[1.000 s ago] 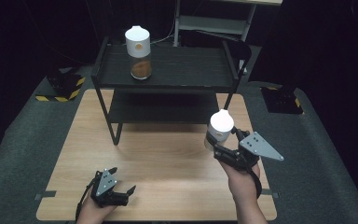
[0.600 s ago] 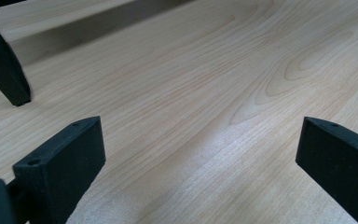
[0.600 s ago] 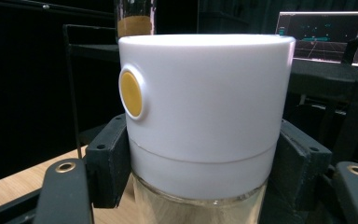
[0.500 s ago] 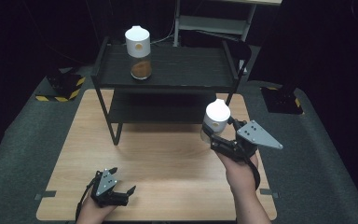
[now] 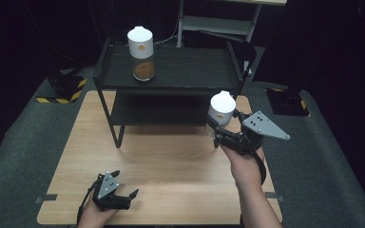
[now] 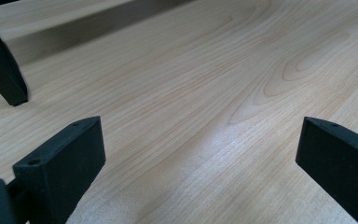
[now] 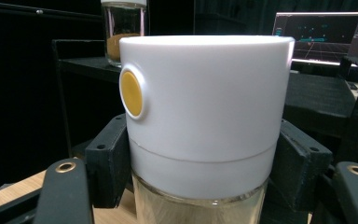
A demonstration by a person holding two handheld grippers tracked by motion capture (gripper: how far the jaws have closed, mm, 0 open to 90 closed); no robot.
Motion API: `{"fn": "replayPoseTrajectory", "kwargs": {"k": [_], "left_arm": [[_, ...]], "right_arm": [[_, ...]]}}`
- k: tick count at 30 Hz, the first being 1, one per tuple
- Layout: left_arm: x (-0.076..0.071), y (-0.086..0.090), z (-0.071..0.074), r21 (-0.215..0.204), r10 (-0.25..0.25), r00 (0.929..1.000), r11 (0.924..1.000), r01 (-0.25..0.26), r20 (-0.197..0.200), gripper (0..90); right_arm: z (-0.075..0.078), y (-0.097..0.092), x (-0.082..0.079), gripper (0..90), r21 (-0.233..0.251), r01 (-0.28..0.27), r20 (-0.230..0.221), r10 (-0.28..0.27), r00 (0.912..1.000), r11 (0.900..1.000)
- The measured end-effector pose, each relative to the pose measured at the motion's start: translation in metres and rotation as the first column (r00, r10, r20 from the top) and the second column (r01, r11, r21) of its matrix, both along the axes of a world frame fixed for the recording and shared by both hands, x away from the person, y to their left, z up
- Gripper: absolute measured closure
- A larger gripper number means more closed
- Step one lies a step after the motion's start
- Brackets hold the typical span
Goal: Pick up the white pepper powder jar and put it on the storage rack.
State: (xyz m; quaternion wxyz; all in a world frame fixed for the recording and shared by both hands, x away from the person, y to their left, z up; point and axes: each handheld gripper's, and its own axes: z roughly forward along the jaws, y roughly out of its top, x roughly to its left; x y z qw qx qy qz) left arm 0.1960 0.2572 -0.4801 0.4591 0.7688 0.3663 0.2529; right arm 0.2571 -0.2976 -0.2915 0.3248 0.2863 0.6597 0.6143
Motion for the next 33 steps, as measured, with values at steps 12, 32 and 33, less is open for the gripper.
{"fn": "replayPoseTrajectory", "kwargs": {"k": [12, 32, 33], "left_arm": [[0.0, 0.001, 0.0, -0.003, -0.003, 1.0, 1.0, 0.003, -0.001, 1.6], [0.002, 0.002, 0.0, -0.007, -0.012, 0.9999, 0.9999, 0.012, -0.001, 1.6], [0.002, 0.002, 0.0, -0.007, -0.012, 0.9999, 0.9999, 0.012, -0.001, 1.6]], "right_arm": [[0.022, 0.009, 0.008, 30.5, -0.006, 0.002, 0.016, -0.002, 0.9999, 1.0], [0.056, 0.026, 0.023, 30.5, -0.017, 0.012, 0.042, -0.011, 0.9991, 0.9998], [0.057, 0.026, 0.024, 30.5, -0.015, 0.012, 0.043, -0.011, 0.999, 0.9998]]}}
